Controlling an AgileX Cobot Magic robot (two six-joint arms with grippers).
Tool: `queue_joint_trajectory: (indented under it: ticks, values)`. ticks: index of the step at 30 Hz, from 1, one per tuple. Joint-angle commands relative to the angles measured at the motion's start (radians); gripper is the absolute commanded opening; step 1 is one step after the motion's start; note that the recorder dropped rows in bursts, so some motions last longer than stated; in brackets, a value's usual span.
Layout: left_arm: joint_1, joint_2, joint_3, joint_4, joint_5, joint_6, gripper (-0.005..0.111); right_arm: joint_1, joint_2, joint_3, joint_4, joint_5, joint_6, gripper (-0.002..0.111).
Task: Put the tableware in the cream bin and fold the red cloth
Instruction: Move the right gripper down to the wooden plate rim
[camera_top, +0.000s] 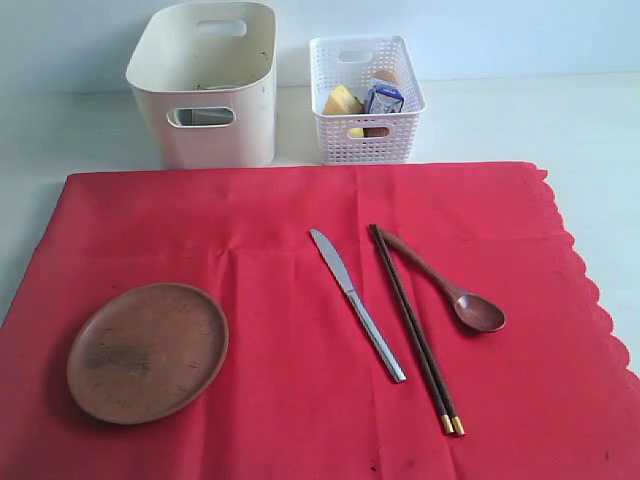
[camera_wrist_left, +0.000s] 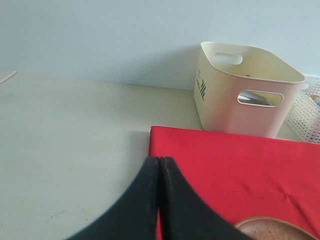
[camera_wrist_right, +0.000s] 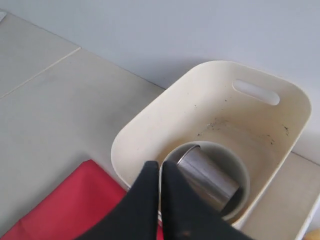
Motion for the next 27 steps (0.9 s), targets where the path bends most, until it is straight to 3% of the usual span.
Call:
queue_joint_trajectory:
  ticks: [1,13,21,27]
  values:
    - [0.001,-0.007,0.001,0.002,-0.006,0.006,0.002,-0.001,-0.028,-0.001,-0.084,0.052,0.05,0.0]
    - [0.001,-0.007,0.001,0.002,-0.006,0.006,0.002,0.001,-0.049,0.016,-0.12,0.156,0.082,0.0]
    - [0.001,-0.007,0.001,0.002,-0.006,0.006,0.002,0.013,-0.102,0.215,-0.12,0.121,0.04,0.0]
    - [0.001,-0.007,0.001,0.002,-0.006,0.006,0.002,0.095,-0.1,0.316,-0.084,0.133,-0.009,0.0]
